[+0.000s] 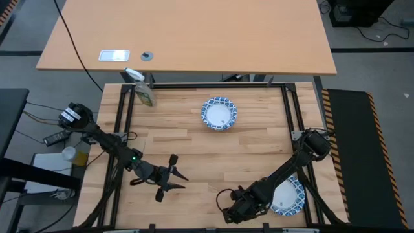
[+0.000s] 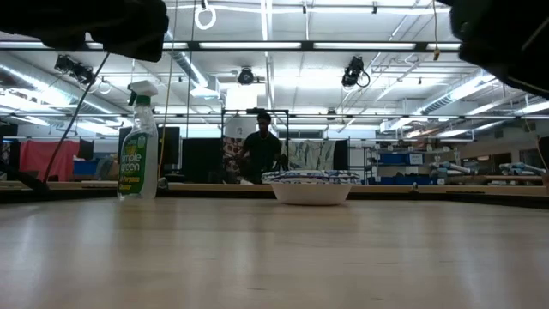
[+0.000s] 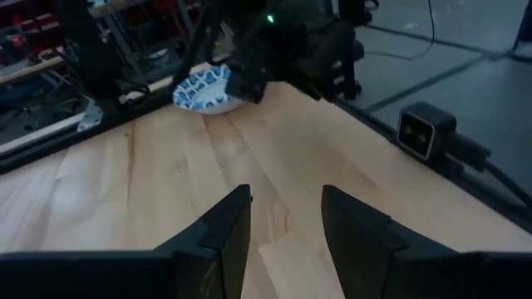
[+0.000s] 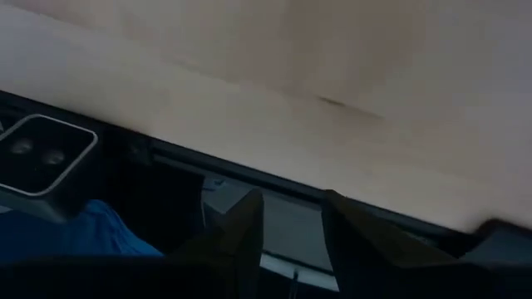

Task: Nest bowls inside each other
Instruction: Stack the blue white patterned bowl on top of the other blue white patterned bowls

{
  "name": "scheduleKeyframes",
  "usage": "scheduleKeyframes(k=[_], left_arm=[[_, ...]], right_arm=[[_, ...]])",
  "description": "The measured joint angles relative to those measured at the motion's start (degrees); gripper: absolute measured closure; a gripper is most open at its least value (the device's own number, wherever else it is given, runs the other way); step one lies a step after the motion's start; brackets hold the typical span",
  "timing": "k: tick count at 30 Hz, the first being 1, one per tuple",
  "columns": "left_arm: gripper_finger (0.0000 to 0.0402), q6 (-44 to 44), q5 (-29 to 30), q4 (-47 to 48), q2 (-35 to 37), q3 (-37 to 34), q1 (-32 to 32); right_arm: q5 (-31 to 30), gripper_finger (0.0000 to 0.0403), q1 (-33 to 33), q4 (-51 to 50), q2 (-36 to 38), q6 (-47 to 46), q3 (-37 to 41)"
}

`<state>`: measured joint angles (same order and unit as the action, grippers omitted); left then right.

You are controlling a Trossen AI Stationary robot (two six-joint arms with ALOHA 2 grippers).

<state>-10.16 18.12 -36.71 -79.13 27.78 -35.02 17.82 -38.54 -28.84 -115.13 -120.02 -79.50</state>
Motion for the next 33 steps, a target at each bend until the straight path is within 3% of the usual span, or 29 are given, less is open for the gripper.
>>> scheduleKeyframes(k=[10, 33], left_arm=[[0.0251, 0.03, 0.01, 1.35, 0.0, -0.01, -0.31], [0.0251, 0.04, 0.0, -2.96, 0.0, -0.01, -0.3]], right_arm=[[0.76, 0.0273, 2.79, -1.5, 0.0, 6.07, 0.0], [1.25, 0.0273, 2.02, -0.35, 0.02, 3.48, 0.0]])
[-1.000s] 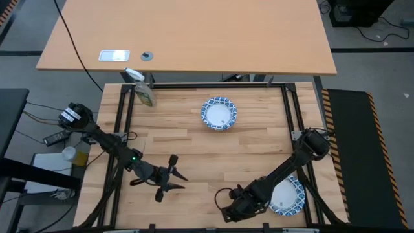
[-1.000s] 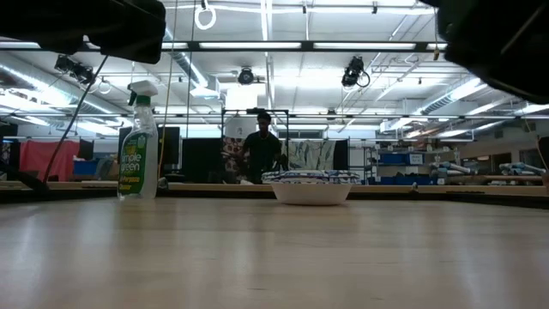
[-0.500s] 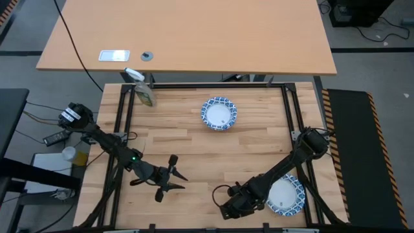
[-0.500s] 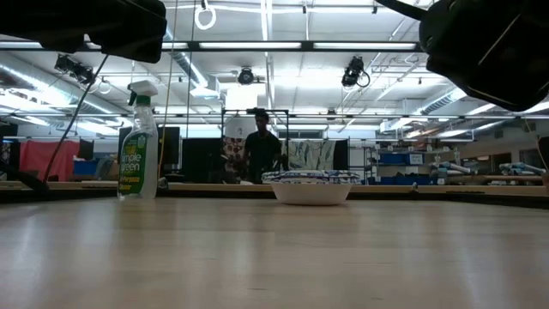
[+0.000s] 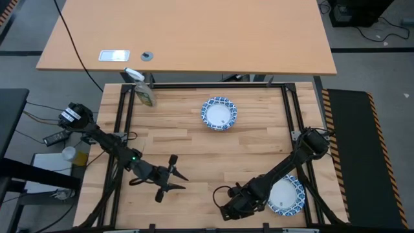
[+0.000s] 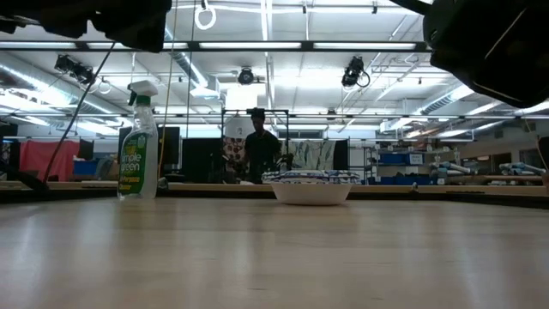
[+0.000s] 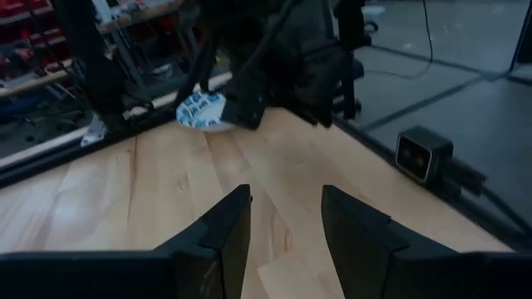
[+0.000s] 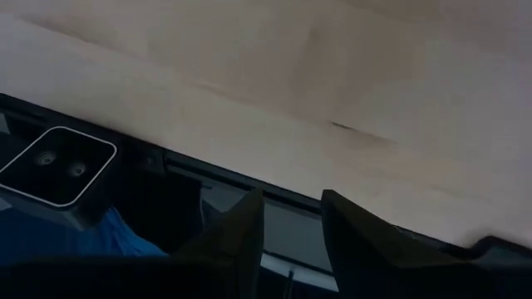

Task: Nest bowls inside each other
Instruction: Stack the blue white patterned bowl on top of the other blue white patterned bowls

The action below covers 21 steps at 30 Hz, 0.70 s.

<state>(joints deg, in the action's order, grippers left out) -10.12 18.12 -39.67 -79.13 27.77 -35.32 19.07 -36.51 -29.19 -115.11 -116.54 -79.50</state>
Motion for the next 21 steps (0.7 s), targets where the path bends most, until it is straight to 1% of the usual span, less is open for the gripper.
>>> scheduleKeyframes(k=[6, 10, 13, 16, 21], left_arm=[[0.0251, -0.01, 0.01, -4.23, 0.0, 0.0, 0.01], [0.0251, 0.03, -0.01, -6.46, 0.01, 0.0, 0.47], [0.0251, 0.39, -0.01, -6.51, 0.02, 0.0, 1.17], [0.0251, 2.51, 0.01, -7.07, 0.02, 0.0, 2.06], [0.0251, 4.97, 0.01, -7.33, 0.02, 0.0, 3.69]], right_arm=[[-2.5, 0.0273, -0.43, 0.01, 0.0, 2.71, 0.0], [-3.09, 0.0273, -0.94, 0.0, 0.0, 4.29, 0.0], [-2.66, 0.0273, -1.31, 0.0, 0.01, 5.47, 0.0], [-2.78, 0.0273, -1.76, -0.44, 0.88, 6.46, 0.0], [-5.74, 0.0273, -2.36, -2.43, 3.32, 7.24, -0.04]])
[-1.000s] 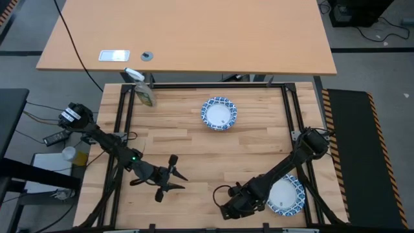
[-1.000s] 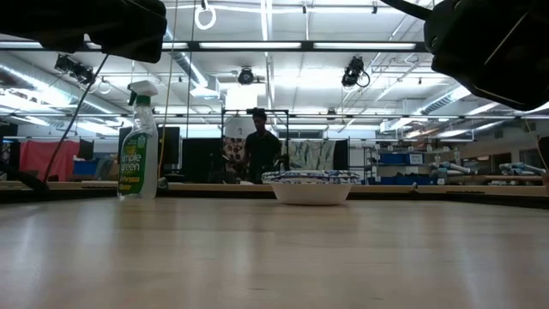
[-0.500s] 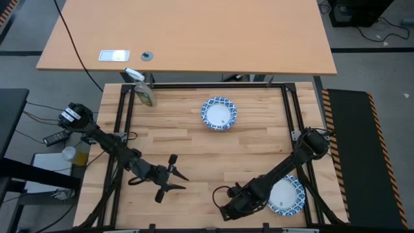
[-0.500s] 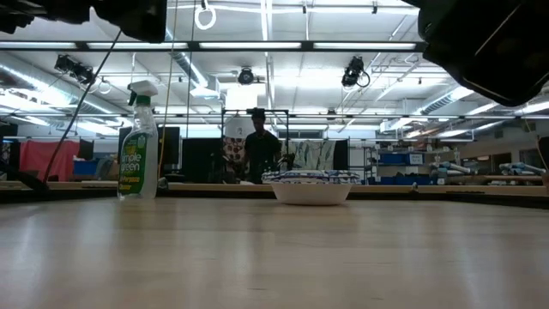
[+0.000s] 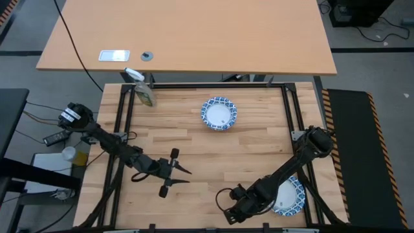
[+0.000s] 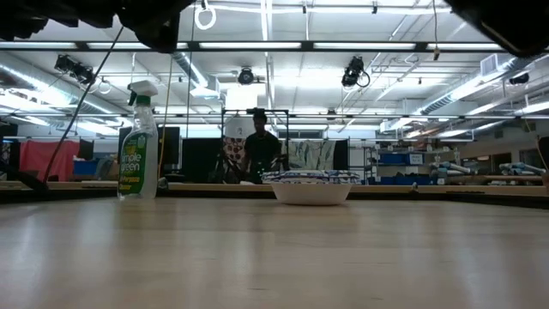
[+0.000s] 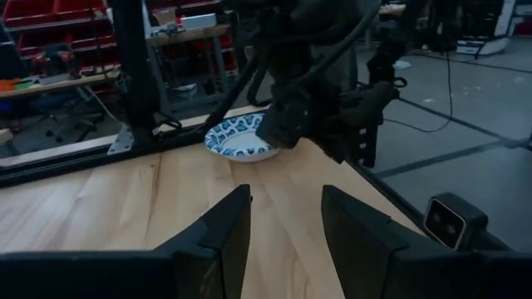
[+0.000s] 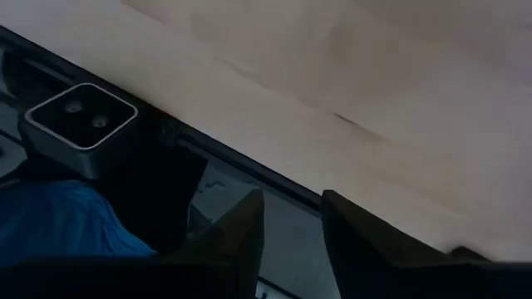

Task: Nest bowls inside each other
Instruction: Stack the blue white patterned bowl on top of the other blue white patterned bowls

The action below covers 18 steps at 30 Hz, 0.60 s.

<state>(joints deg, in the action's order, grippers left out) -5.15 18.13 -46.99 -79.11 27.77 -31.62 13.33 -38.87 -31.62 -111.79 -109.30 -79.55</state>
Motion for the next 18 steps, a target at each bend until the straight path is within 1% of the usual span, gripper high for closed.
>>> scheduleKeyframes(k=[2, 8, 12, 18], left_arm=[[0.0251, 0.42, 0.0, 0.01, 0.0, 0.0, 0.51], [0.0251, 5.61, 0.03, -2.11, 0.0, 0.0, 1.94], [0.0251, 6.64, 0.0, -2.54, 0.0, 0.0, 1.89], [0.0251, 8.05, 0.02, -2.52, 0.0, 0.0, 1.89]], right_arm=[[-0.46, 0.0273, -0.21, -0.73, 0.91, 0.0, 0.0], [-0.35, 0.0273, -0.91, -1.79, 1.44, 1.27, -0.02], [-1.85, 0.0273, -1.26, -1.93, 1.44, 2.32, -0.01], [-1.94, 0.0273, -1.34, -1.99, 1.44, 2.47, 0.0]])
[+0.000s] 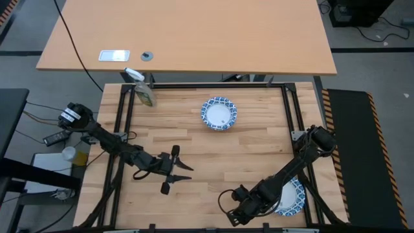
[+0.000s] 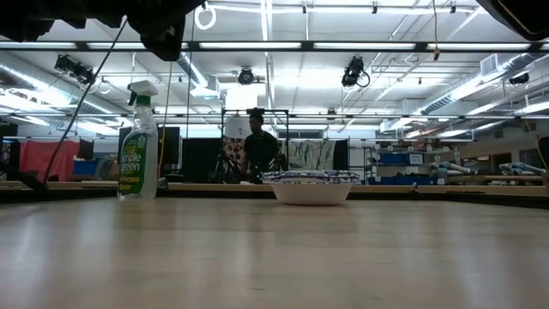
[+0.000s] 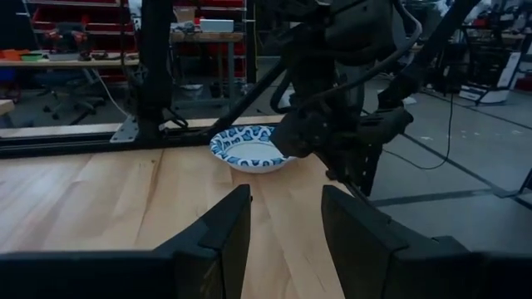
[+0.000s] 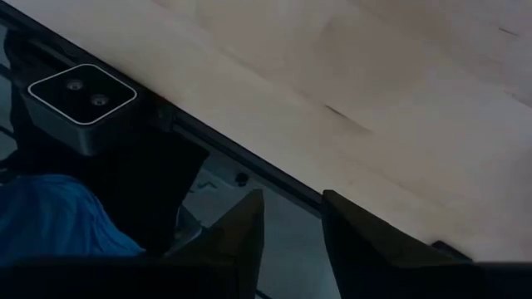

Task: Nest bowls inside each other
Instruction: Stack the blue white patterned bowl on top of the other blue white patterned bowls

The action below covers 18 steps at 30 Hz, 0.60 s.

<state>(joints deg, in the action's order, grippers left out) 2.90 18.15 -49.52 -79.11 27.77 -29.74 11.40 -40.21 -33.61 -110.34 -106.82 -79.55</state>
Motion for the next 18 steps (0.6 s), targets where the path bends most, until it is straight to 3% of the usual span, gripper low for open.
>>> scheduleKeyframes(k=[8, 18], left_arm=[[0.0251, 0.54, -0.01, 0.52, 0.0, 0.0, 0.0], [0.0251, -2.52, 0.0, 4.94, 0.0, 0.0, 0.02]], right_arm=[[0.51, 0.0273, 0.02, 0.15, 0.0, -0.07, 0.0], [5.94, 0.0273, 0.96, 0.46, 0.0, 4.5, 0.0]])
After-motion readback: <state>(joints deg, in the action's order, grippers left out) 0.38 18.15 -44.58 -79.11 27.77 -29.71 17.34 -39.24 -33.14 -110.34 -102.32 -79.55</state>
